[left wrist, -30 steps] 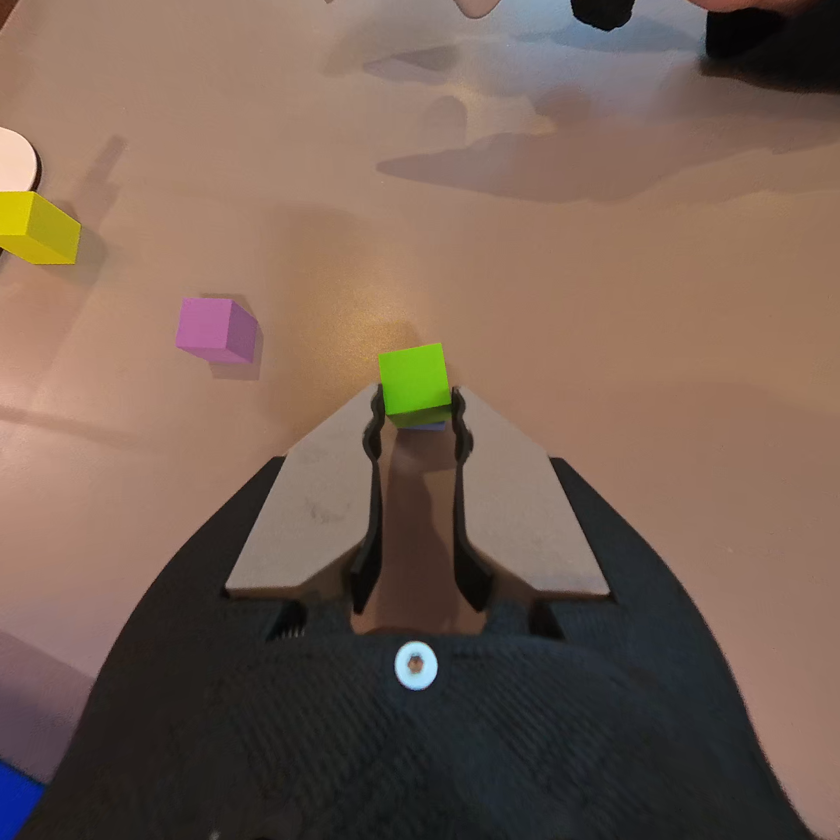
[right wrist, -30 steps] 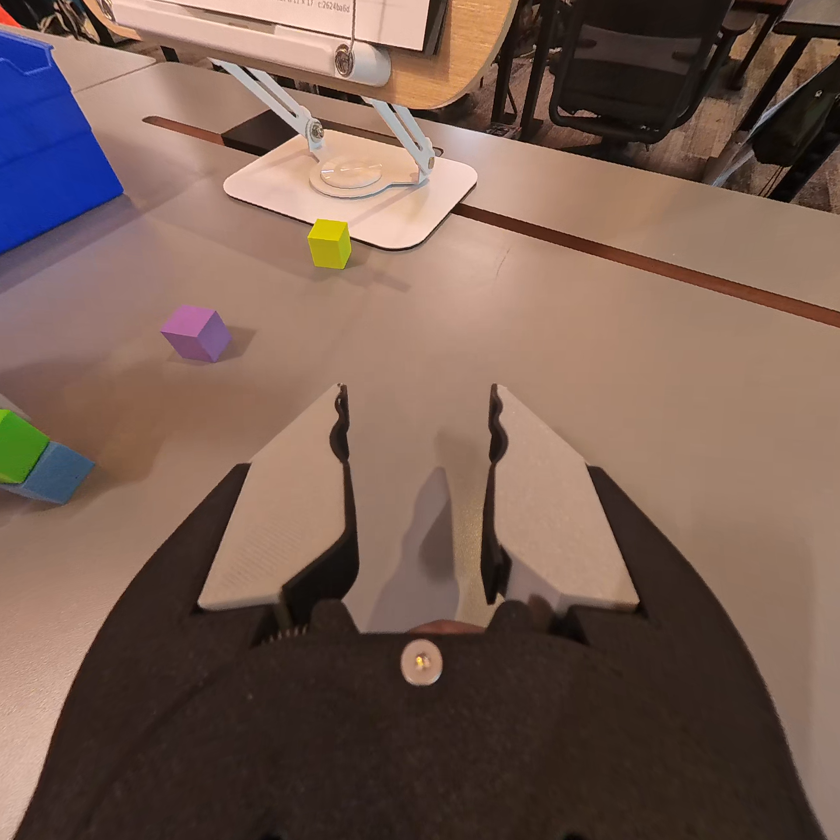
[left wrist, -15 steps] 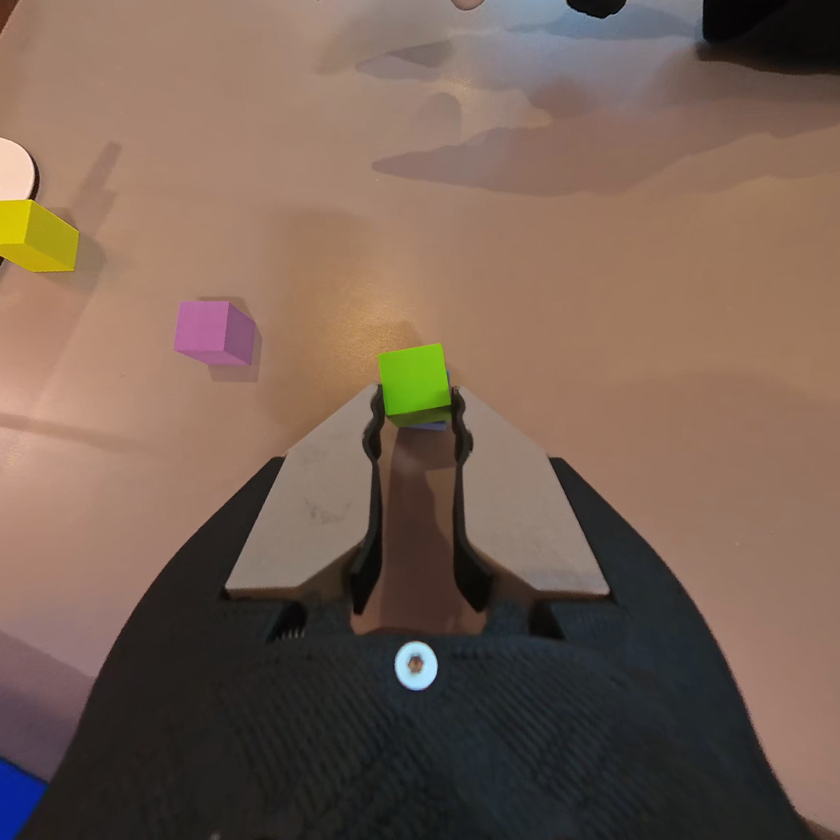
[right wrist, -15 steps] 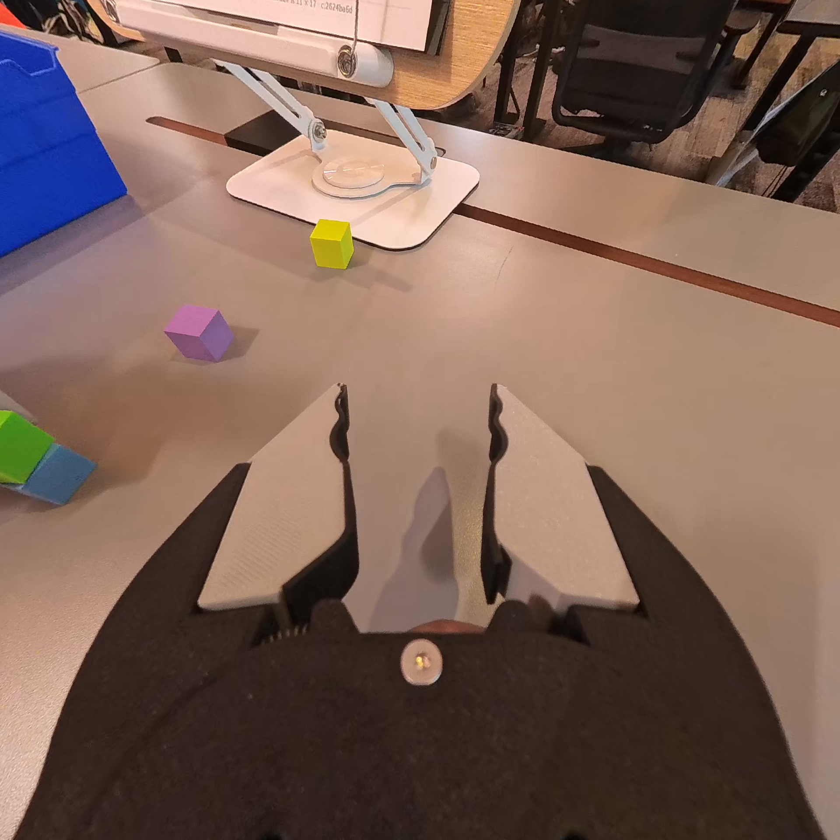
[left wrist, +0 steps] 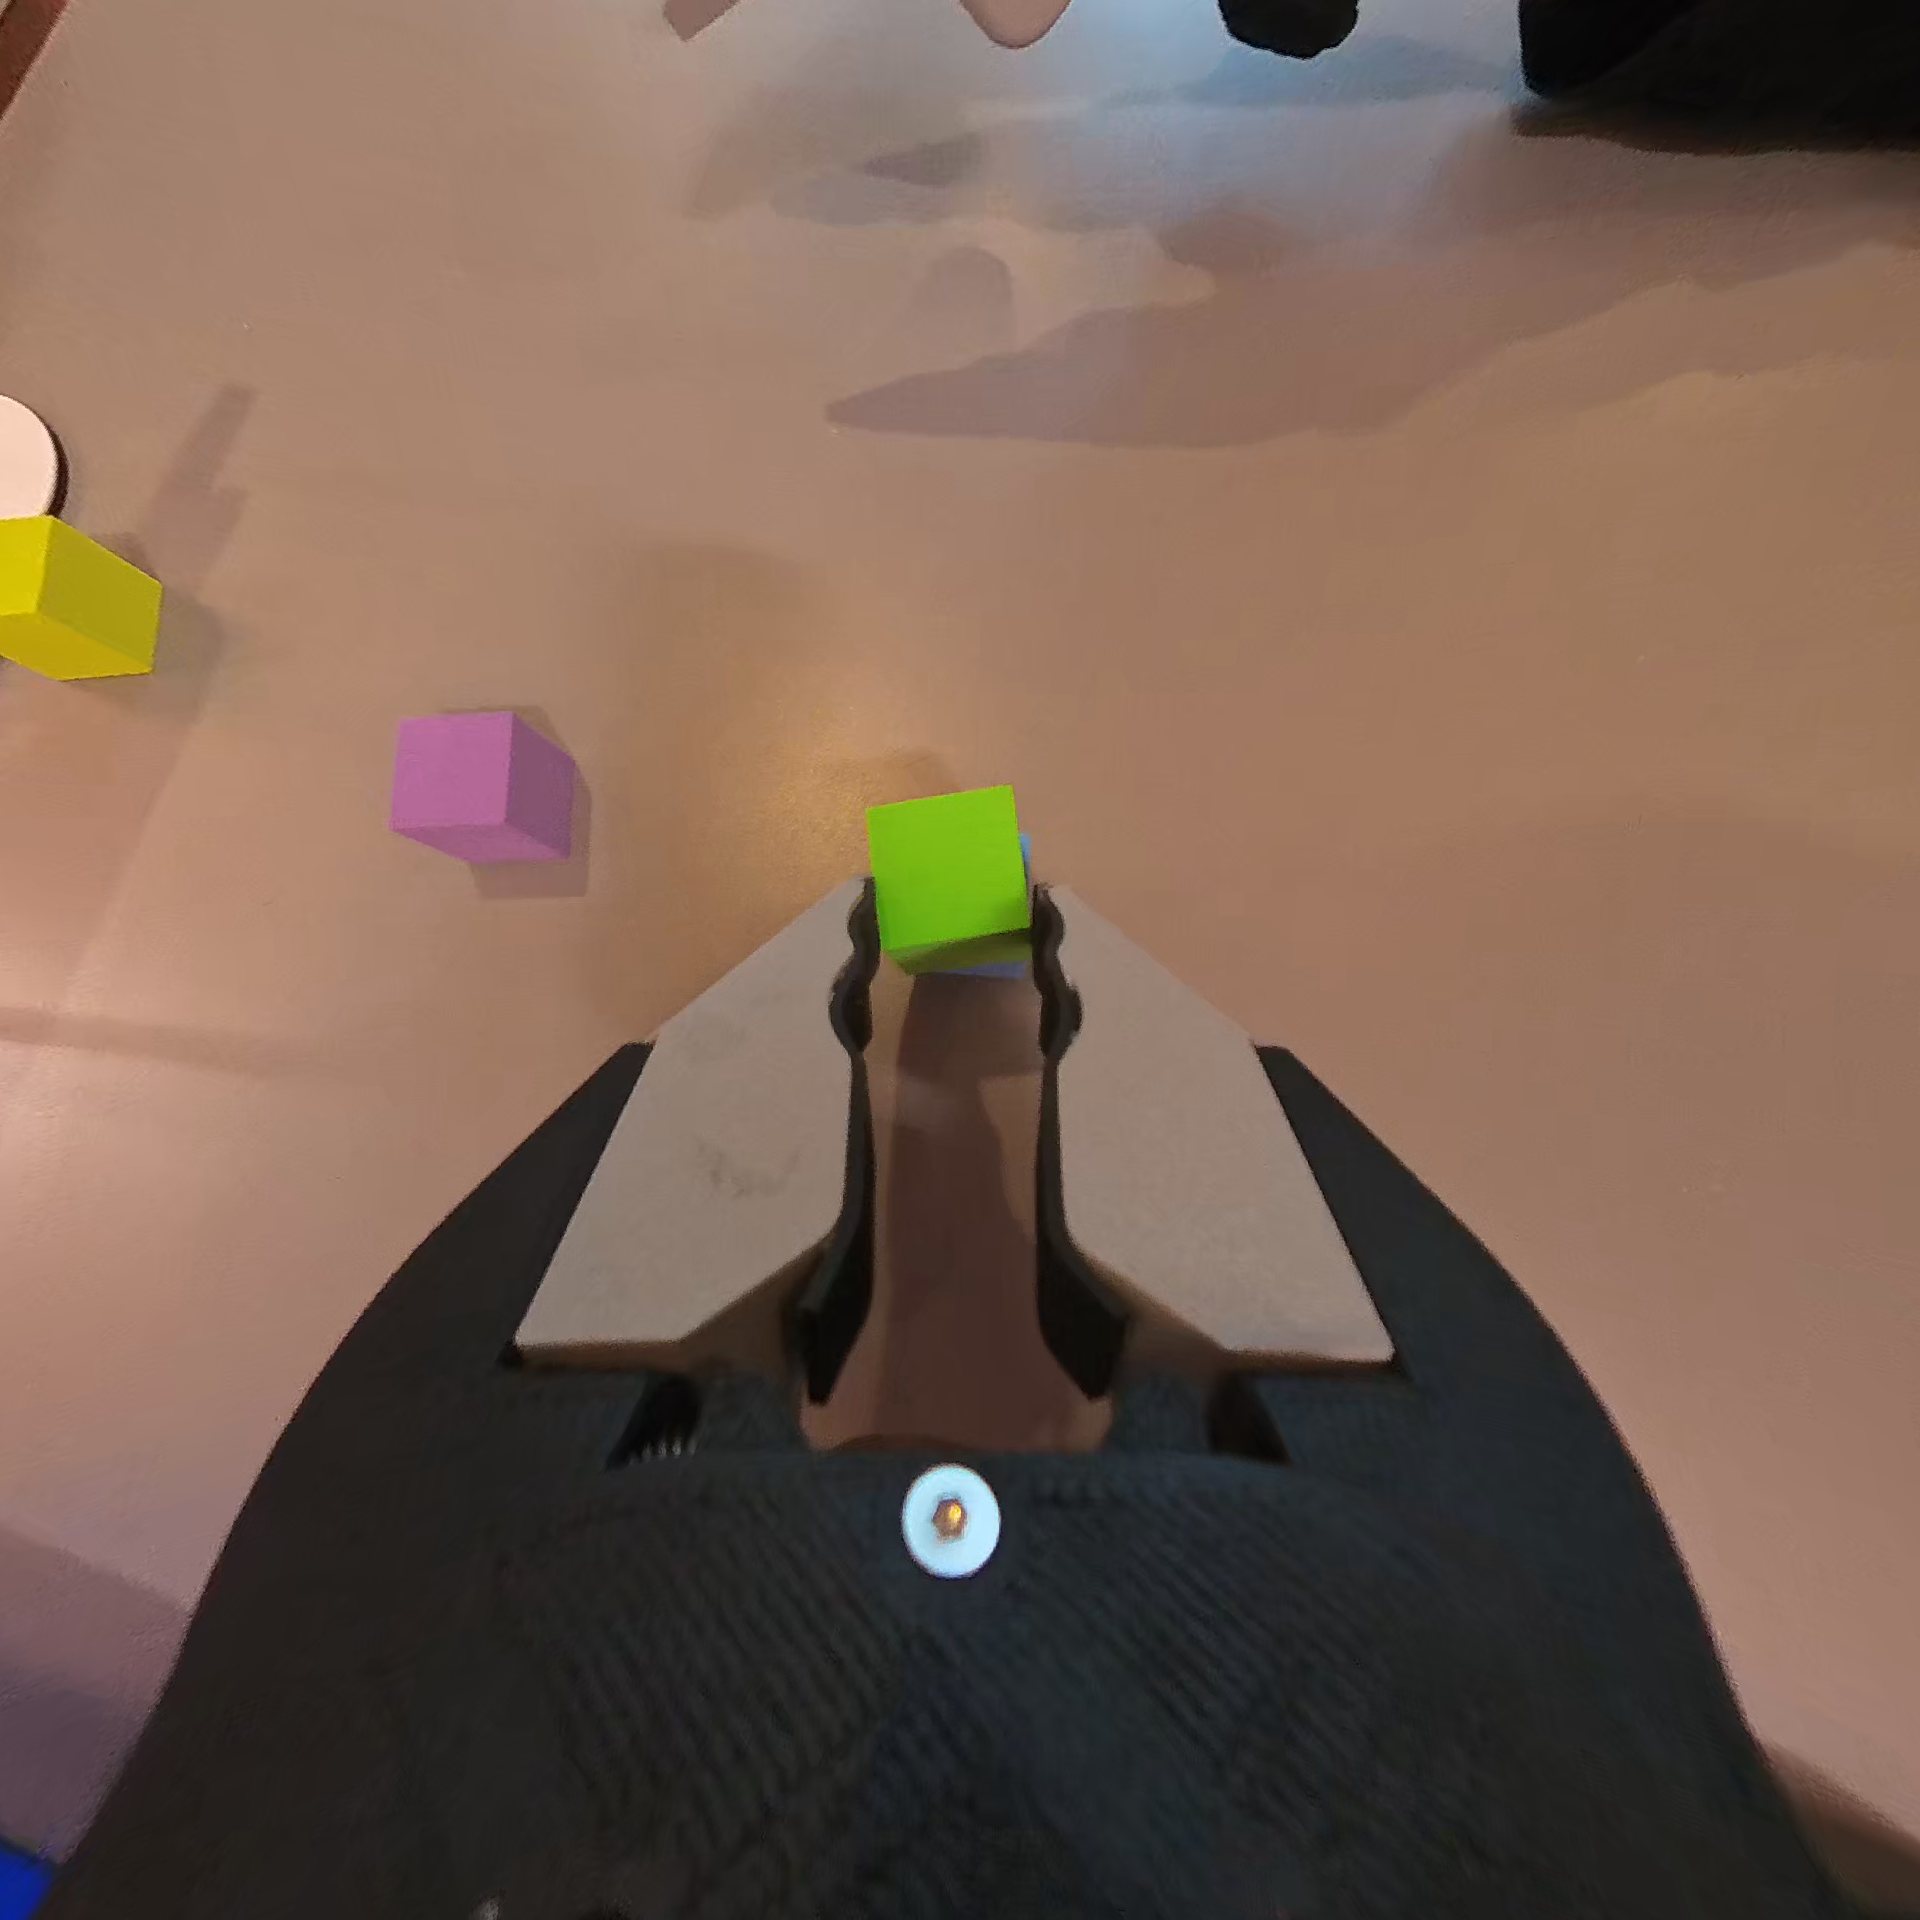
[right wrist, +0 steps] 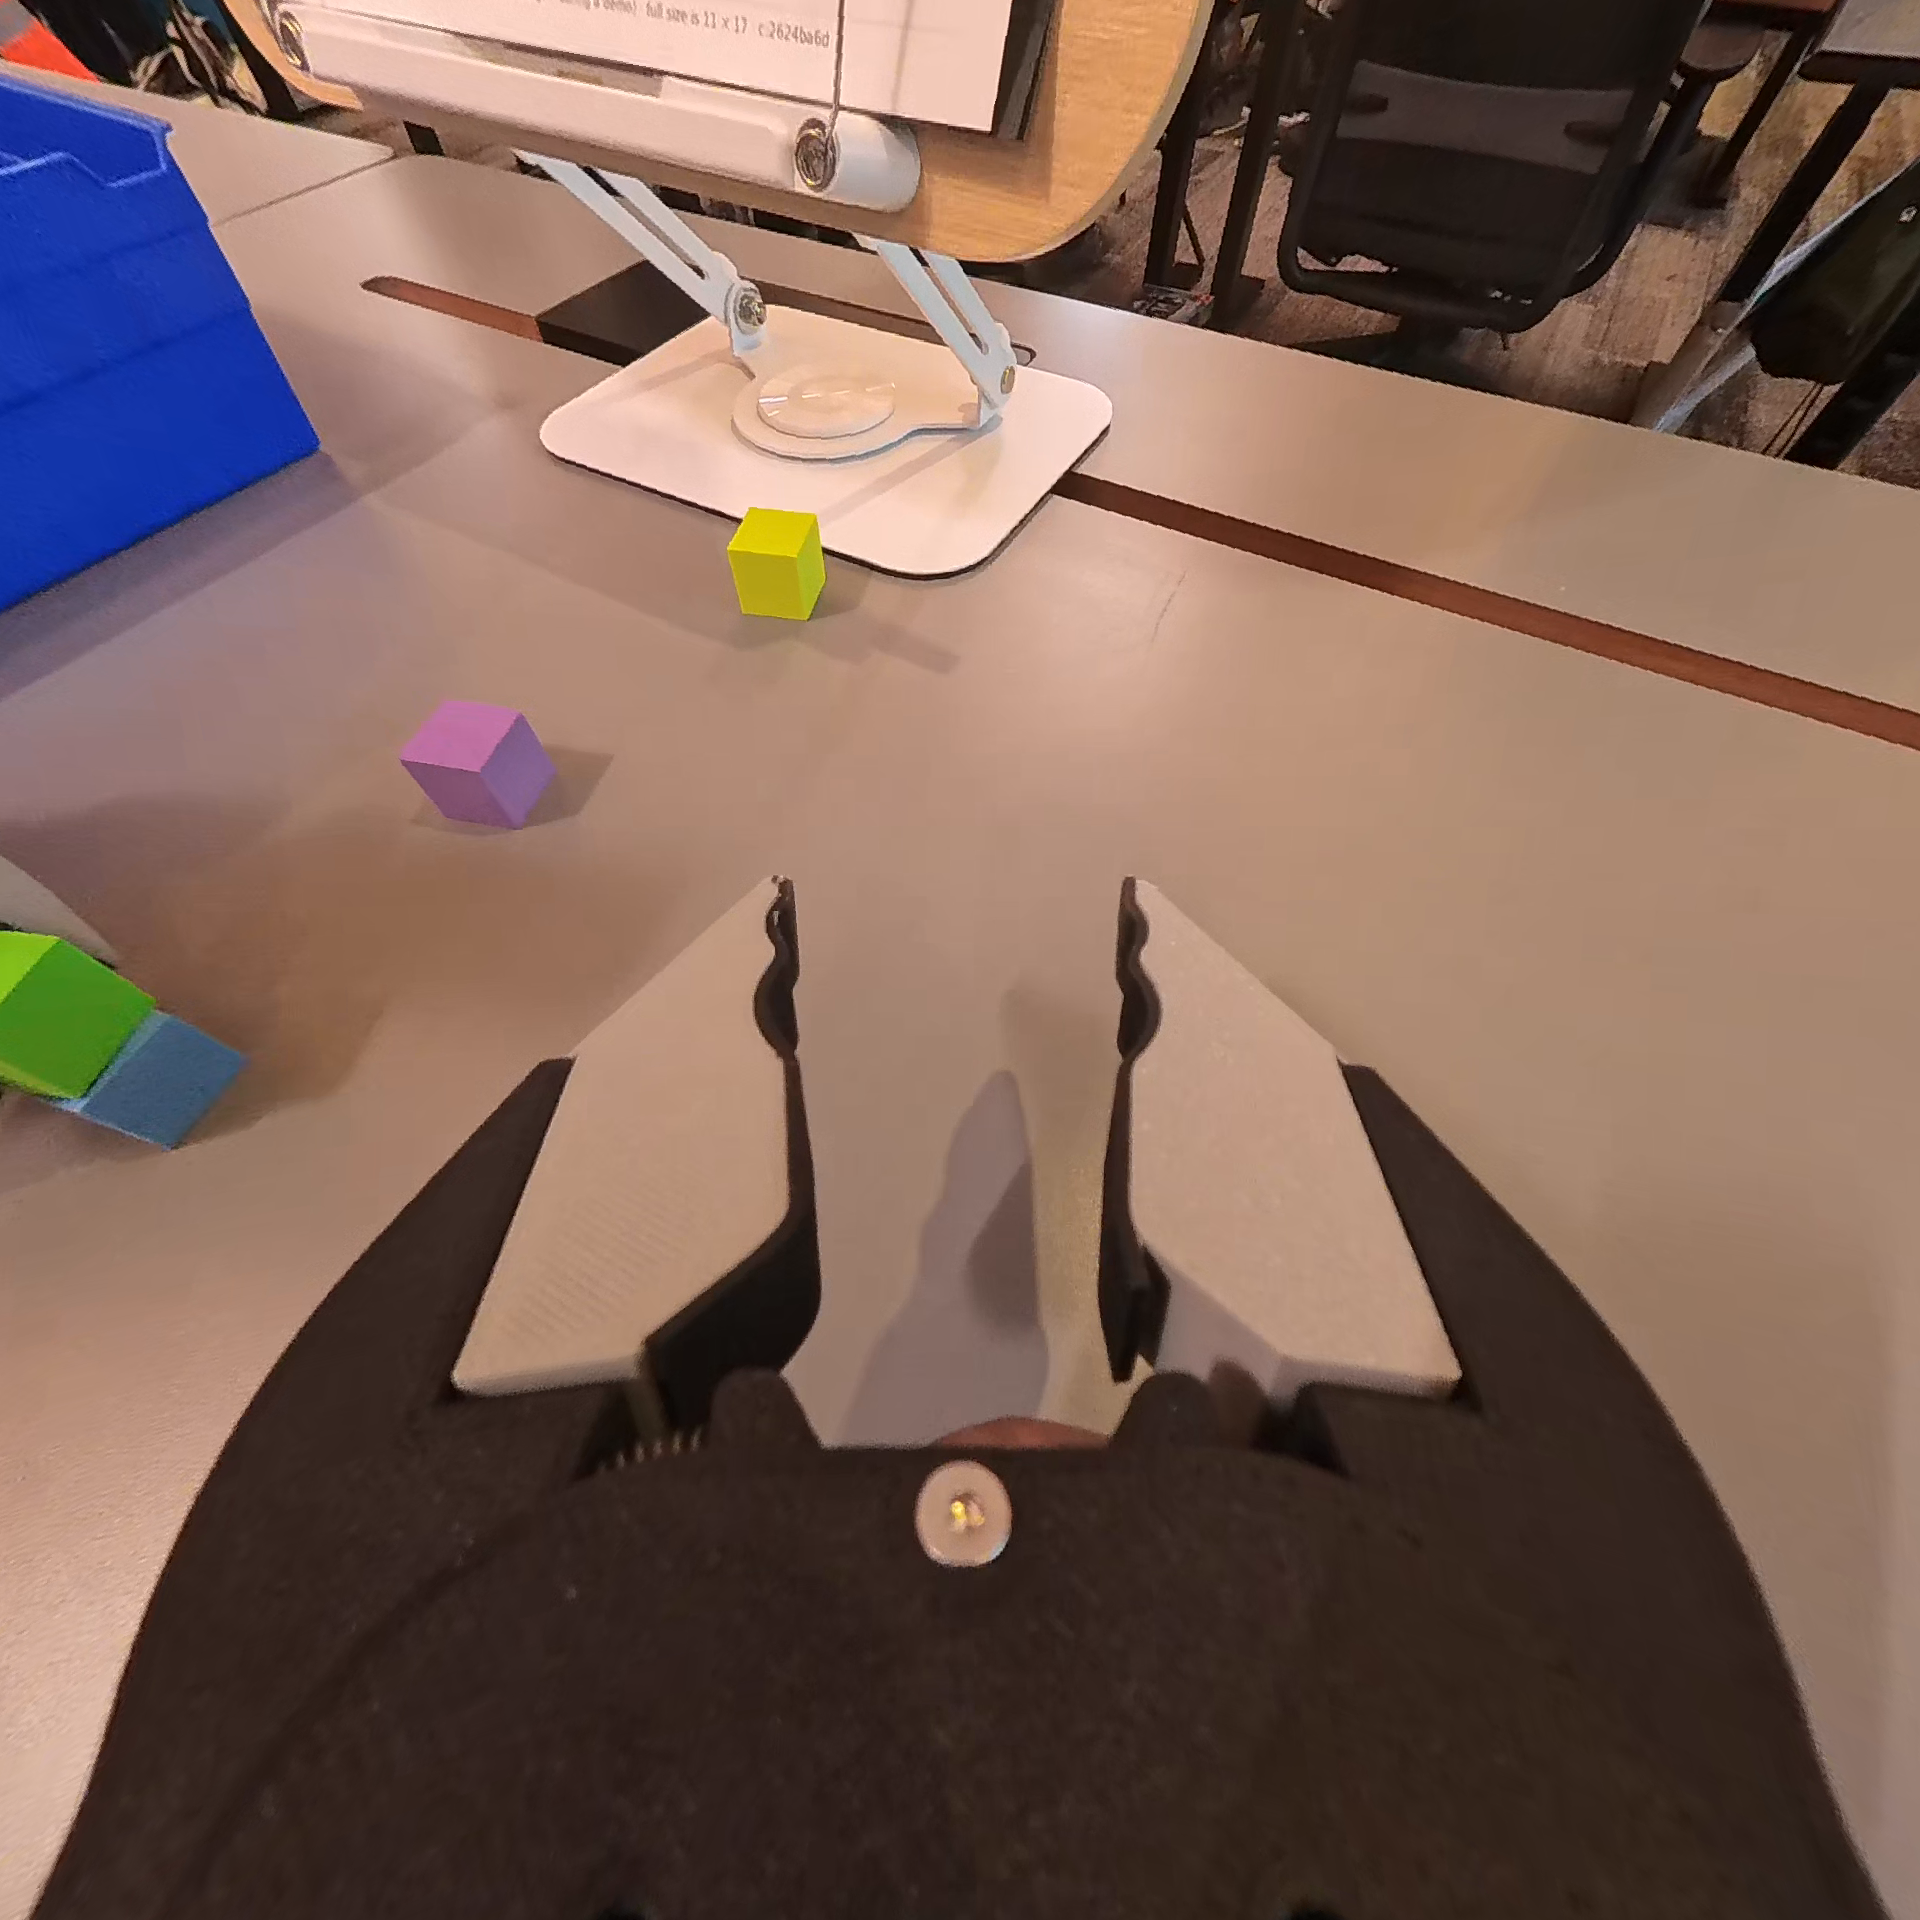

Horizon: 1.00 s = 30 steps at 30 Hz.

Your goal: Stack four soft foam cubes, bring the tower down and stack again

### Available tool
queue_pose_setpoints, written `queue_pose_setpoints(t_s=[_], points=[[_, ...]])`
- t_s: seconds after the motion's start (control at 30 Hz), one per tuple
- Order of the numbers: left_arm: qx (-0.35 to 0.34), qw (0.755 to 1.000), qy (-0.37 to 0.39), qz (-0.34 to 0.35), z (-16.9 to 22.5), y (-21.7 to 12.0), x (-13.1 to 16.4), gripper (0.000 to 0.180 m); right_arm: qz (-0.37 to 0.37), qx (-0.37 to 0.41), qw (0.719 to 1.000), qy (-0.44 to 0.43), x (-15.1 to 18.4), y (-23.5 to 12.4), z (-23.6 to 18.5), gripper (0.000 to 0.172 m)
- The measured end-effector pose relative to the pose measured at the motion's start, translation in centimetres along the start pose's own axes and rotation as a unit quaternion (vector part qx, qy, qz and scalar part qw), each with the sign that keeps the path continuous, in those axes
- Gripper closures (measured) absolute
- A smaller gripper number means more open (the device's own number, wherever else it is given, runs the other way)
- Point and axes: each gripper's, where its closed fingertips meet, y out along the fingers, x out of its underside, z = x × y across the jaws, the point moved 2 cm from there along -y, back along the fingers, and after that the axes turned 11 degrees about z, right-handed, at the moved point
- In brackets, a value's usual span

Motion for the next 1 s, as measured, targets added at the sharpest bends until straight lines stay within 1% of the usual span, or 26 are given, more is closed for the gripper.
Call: queue_pose_setpoints(t_s=[0.17, 0.4, 1.0], points=[[-0.011, 1.0, 0.013, -0.007, -0.08, 0.12, 0.0, 0.154, 0.0, -0.001, 1.0, 0.002, -0.01, -0.01, 0.02, 0.112], [-0.005, 1.0, 0.028, -0.003, 0.19, 0.19, -0.13, 0.154, -0.002, -0.001, 1.0, -0.002, 0.09, 0.05, -0.06, 0.112], [-0.002, 1.0, 0.027, -0.002, 0.15, 0.32, 0.11, 0.154, -0.006, -0.007, 1.0, -0.003, 0.29, 0.17, -0.36, 0.112]])
